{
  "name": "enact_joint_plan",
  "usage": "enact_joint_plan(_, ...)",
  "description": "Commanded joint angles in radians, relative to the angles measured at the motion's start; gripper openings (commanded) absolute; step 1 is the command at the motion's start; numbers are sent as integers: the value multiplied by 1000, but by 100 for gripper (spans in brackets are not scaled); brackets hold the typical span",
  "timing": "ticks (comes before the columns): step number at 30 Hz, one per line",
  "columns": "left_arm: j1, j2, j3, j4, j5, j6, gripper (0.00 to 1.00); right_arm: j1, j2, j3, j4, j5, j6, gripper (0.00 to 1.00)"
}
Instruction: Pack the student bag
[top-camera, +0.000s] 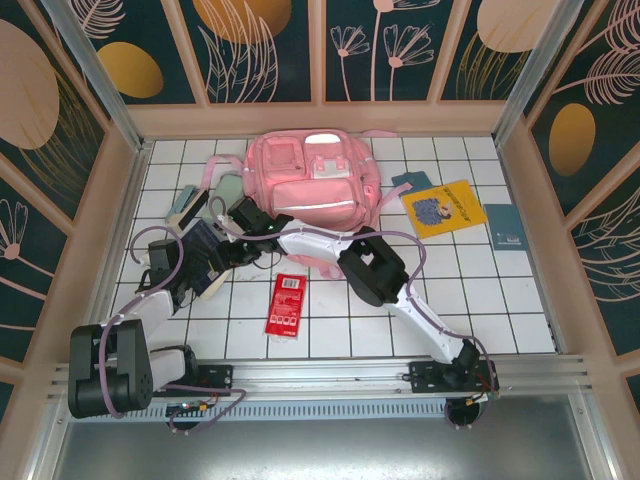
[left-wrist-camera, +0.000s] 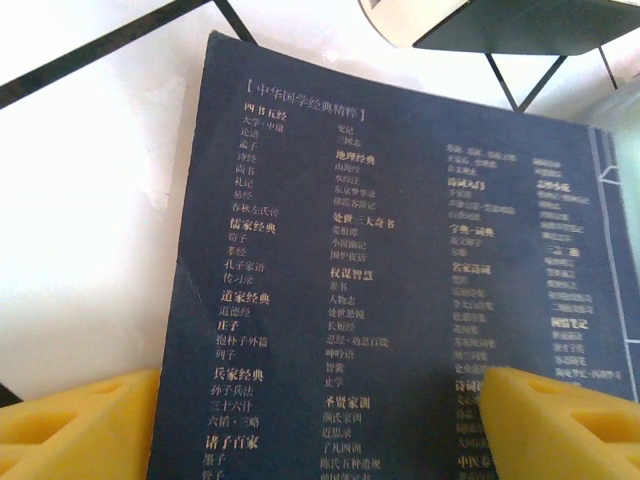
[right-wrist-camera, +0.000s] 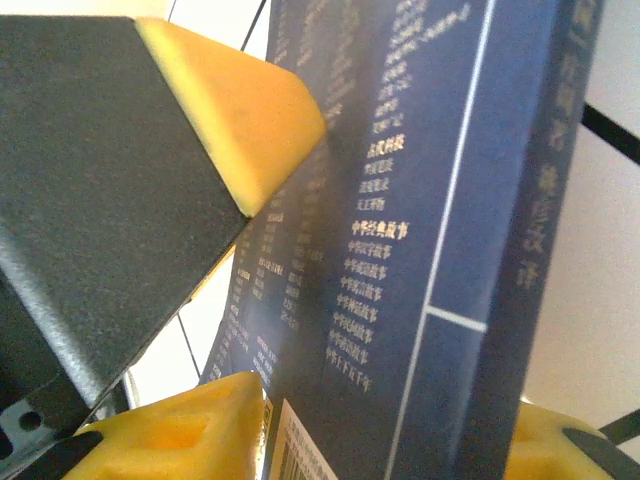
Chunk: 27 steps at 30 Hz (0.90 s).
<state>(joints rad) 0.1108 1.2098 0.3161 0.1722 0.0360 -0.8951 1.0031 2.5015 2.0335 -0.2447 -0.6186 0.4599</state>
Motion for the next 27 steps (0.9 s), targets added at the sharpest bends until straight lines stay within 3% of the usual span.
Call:
enact_joint_plan(1, -28, 54, -31, 28, 156, -16, 82, 11, 11, 23, 103, -67, 66, 39)
enact_joint_plan(4, -28, 44, -29, 17, 148, -17, 82, 7, 20, 35, 98, -69, 95, 23)
enact_joint_plan(11, -28, -79, -15, -84, 66, -49, 85, 3, -93, -106, 161, -65, 122, 0)
enact_joint_plan(22, -29, -328, 105, -252, 37, -37, 85, -51, -408, -453, 299, 26, 119, 0)
enact_joint_plan(27, -43, -334, 162, -247, 83, 1, 75, -109, -595, -634, 373, 68, 136, 0)
